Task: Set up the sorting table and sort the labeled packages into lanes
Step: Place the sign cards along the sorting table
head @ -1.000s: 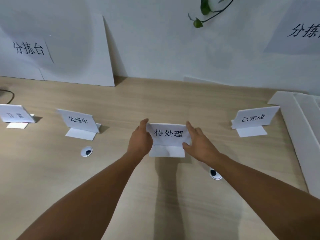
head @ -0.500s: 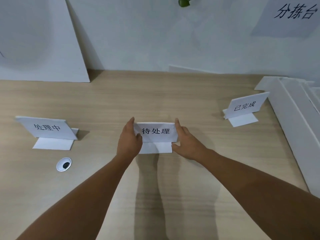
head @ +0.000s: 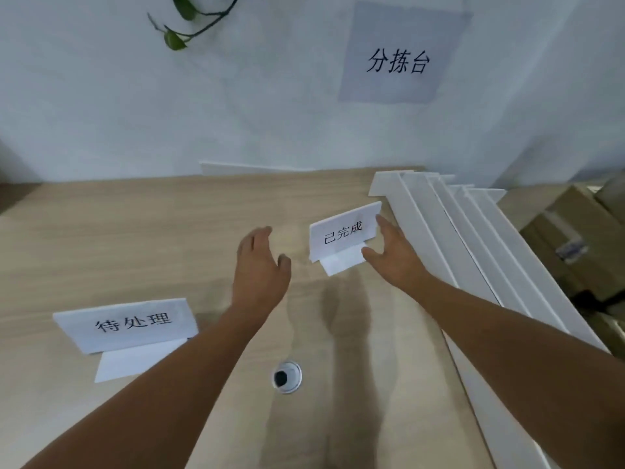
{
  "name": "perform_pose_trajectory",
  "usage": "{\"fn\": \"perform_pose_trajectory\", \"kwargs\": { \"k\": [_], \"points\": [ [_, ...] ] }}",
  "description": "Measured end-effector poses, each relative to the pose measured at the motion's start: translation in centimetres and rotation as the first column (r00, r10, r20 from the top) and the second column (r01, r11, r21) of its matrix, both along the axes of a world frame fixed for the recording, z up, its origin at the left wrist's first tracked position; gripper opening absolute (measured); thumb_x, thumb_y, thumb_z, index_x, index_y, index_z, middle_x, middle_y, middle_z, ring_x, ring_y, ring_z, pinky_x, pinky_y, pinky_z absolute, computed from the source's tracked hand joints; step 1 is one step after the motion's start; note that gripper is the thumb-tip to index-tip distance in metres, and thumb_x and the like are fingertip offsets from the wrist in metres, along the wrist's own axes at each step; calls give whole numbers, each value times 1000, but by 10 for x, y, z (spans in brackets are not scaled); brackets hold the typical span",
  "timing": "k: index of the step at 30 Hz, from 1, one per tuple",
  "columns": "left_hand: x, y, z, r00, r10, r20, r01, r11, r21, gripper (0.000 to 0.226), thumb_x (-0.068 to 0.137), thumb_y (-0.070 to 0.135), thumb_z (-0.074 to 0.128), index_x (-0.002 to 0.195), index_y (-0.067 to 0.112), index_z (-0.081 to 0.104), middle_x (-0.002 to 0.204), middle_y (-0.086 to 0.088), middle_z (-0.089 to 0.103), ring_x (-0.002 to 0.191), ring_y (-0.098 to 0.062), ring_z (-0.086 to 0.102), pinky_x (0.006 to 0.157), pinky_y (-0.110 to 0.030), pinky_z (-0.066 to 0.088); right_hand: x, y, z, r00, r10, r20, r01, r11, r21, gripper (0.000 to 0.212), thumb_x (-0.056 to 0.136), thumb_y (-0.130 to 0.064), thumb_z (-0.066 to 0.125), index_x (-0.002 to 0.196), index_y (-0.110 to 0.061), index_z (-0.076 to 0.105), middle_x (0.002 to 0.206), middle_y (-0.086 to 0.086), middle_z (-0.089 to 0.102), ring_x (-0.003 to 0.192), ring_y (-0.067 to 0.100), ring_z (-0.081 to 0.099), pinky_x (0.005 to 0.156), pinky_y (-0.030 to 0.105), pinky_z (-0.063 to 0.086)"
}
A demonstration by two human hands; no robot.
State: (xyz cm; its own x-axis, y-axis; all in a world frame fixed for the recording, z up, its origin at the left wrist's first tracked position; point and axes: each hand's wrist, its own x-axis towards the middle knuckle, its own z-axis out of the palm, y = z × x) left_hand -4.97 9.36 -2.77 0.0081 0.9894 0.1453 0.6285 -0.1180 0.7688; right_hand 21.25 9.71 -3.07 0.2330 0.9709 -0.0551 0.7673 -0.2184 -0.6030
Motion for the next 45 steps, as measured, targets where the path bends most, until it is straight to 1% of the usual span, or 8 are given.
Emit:
{"fn": "perform_pose_trajectory", "kwargs": {
  "k": [3,11,17,23,34,37,41,45],
  "points": [
    [55,21,-20,999,-47,24,50,991,-121,70,94,11,61,156,2,29,157,-18,33,148,-31,30,118,-36,25,44,24,-15,998,-22,-64,23,1000,6,85,93,-23,66,162,-23,16,155,9,34,139,25,42,111,35,37],
    [120,67,-61,1000,6,16,-2,978,-210,87,95,13,60,162,12,5,165,-14,19,150,-32,24,118,-41,30,72,102,-67,966,38,-256,-28,999,42,87,93,-17,65,160,-42,15,159,4,29,140,23,41,103,27,36],
    [112,56,-70,998,62,20,-57,979,-197,86,92,6,56,162,19,8,161,-8,27,132,-27,47,84,-25,36,64,82,-88,989,88,-121,-74,991,116,79,89,-25,65,155,-44,25,125,-6,37,97,14,55,64,3,35],
    [107,-1,-72,1000,-21,16,24,982,-187,87,88,4,56,161,24,13,160,-2,30,134,-22,43,88,-27,38,74,-8,-95,982,92,-168,-72,990,120,82,87,-24,66,153,-46,21,133,-5,36,114,25,57,98,48,53],
    [96,-55,-64,997,-79,-2,77,979,-190,86,93,6,61,162,21,11,166,-5,16,149,-22,26,110,-26,30,71,-79,-74,975,97,-198,-97,995,10,93,87,-19,66,158,-46,12,137,-2,35,108,23,57,93,43,53],
    [95,-60,-53,1000,-10,-4,9,989,-149,90,93,14,66,162,29,10,169,-8,6,154,-23,13,114,-34,25,76,-80,-51,984,80,-161,-81,997,-3,91,92,-30,65,158,-47,6,136,-1,36,87,11,57,73,28,44],
    [95,-84,-27,988,20,-153,-37,994,-106,88,89,17,68,162,26,19,169,-11,5,154,-32,6,123,-46,16,90,-112,-10,991,74,-113,-70,997,38,79,94,-37,60,158,-39,15,152,-4,31,125,20,51,97,37,47],
    [101,-117,6,970,-15,-241,-12,994,-111,79,90,22,69,158,15,31,167,-15,17,152,-36,13,125,-46,9,111,-165,23,995,94,-14,-94,995,16,75,94,-28,63,158,-32,24,154,-5,32,135,17,45,100,31,43]
  ]
}}
